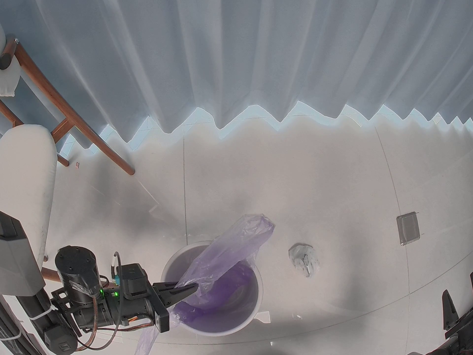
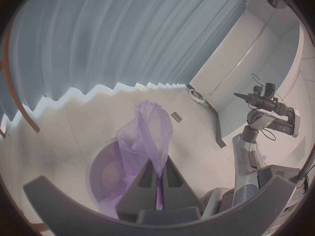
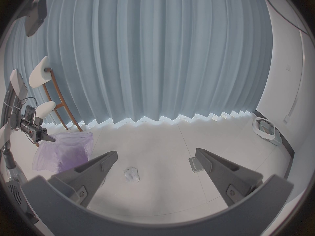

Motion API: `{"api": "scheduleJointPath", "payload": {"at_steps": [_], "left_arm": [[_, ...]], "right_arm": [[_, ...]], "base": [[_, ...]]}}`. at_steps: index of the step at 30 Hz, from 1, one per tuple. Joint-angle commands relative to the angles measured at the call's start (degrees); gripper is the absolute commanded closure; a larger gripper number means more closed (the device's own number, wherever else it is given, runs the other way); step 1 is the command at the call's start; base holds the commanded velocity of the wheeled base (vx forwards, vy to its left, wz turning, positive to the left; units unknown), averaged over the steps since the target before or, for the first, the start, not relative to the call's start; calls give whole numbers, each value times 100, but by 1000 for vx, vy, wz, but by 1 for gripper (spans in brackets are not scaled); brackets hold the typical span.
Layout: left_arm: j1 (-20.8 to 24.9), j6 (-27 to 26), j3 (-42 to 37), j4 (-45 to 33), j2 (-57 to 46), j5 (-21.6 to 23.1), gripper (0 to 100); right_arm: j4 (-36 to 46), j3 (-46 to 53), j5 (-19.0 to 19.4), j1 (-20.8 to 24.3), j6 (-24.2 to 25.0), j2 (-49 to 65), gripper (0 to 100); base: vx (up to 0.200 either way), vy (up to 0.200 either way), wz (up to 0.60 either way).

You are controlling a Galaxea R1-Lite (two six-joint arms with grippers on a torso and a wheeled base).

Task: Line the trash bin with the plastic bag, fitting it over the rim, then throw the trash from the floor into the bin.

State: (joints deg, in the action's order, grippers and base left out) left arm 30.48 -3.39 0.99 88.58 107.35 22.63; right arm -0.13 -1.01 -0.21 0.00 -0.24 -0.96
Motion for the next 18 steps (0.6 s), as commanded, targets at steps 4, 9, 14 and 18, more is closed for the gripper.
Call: {"api": "scheduleJointPath", "payload": {"at_steps": [4,9,14,18], "left_arm": [[-7,-39,-90,2,-223,-13,100],[125,-57,-90,-33,-215,-39,100],[380,-109,-90,-42,-127,-39,100],[758,-109,-99,-7,330,-215,100]], "right_arm": [[-4,101,-6,0,-2,96,0],[-4,101,3,0,-2,96,0],[-4,101,-6,0,-2,96,0],[-4,101,-6,-9,-2,96,0]], "base": [[0,0,0],[0,0,0],[0,0,0],[0,0,0]]}}
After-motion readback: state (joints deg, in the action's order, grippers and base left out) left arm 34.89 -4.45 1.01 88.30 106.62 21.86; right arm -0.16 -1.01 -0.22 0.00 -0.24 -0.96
